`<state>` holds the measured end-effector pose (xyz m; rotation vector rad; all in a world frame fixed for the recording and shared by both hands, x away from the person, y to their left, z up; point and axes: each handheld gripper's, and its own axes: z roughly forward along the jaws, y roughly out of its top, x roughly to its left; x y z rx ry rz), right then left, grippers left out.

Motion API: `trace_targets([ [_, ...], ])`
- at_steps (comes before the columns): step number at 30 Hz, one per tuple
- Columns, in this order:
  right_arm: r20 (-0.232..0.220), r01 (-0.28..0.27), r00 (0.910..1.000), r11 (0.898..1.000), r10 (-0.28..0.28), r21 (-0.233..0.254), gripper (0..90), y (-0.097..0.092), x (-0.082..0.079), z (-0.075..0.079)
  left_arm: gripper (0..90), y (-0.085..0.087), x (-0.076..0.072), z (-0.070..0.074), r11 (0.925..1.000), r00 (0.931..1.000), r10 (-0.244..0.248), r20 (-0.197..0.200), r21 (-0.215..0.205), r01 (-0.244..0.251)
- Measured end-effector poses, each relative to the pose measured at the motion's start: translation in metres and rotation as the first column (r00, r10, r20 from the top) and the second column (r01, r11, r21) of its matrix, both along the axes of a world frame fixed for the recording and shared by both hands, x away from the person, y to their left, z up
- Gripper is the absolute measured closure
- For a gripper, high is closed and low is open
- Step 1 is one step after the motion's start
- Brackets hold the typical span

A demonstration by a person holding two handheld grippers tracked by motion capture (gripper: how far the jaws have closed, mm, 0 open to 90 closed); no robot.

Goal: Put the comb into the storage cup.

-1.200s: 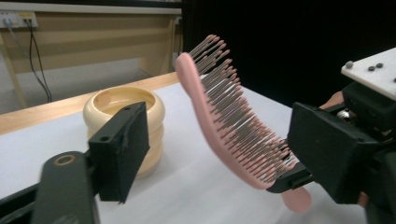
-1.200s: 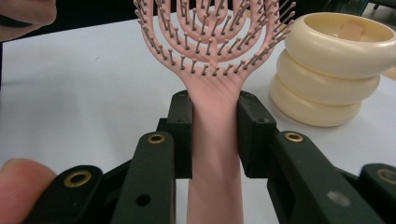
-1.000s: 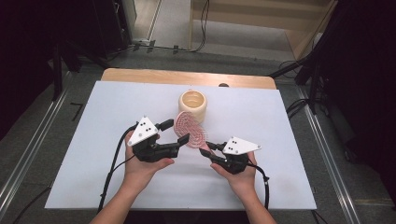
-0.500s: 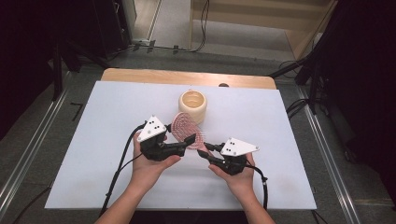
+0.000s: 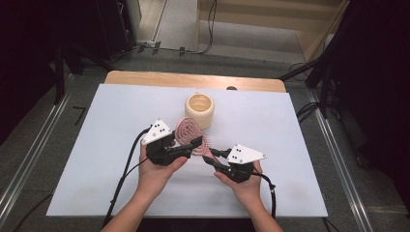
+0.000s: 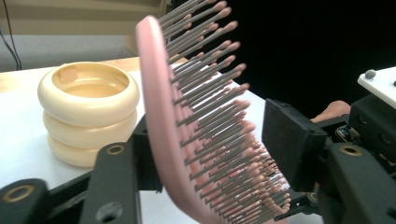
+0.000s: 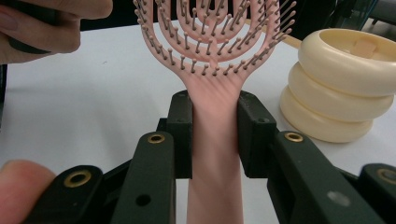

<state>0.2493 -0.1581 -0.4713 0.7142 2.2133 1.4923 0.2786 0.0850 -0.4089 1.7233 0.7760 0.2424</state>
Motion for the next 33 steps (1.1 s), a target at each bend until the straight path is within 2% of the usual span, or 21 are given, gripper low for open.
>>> trace_targets([
  [5, 0.005, 0.005, 1.0000, 1.000, -0.005, 0.006, 68.1, 0.0014, -0.0002, 0.0003, 51.2, 0.0011, 0.0004, 0.0010, 0.9998, 0.9999, 0.011, -0.008, -0.014, -0.011],
  [12, 0.012, 0.011, 0.9999, 1.000, -0.011, 0.003, 68.0, 0.0032, -0.0004, -0.0006, 56.6, 0.0027, 0.0004, 0.0028, 0.9995, 0.9999, -0.006, -0.008, -0.031, 0.006],
  [18, 0.026, 0.012, 0.9996, 1.000, -0.012, -0.006, 68.0, 0.0064, -0.0013, -0.0015, 61.8, 0.0029, -0.0045, 0.0056, 0.9988, 0.9994, -0.025, 0.025, -0.042, 0.026],
  [28, 0.022, -0.018, 0.9996, 1.000, 0.018, 0.010, 67.4, 0.0090, 0.0000, -0.0036, 64.9, 0.0054, -0.0054, 0.0071, 0.9958, 0.9965, -0.072, 0.043, -0.054, 0.075],
  [33, -0.017, -0.028, 0.9995, 0.999, 0.028, 0.024, 52.4, 0.0079, 0.0035, -0.0048, 65.1, 0.0063, -0.0043, 0.0076, 0.9955, 0.9959, -0.078, 0.046, -0.049, 0.081],
])
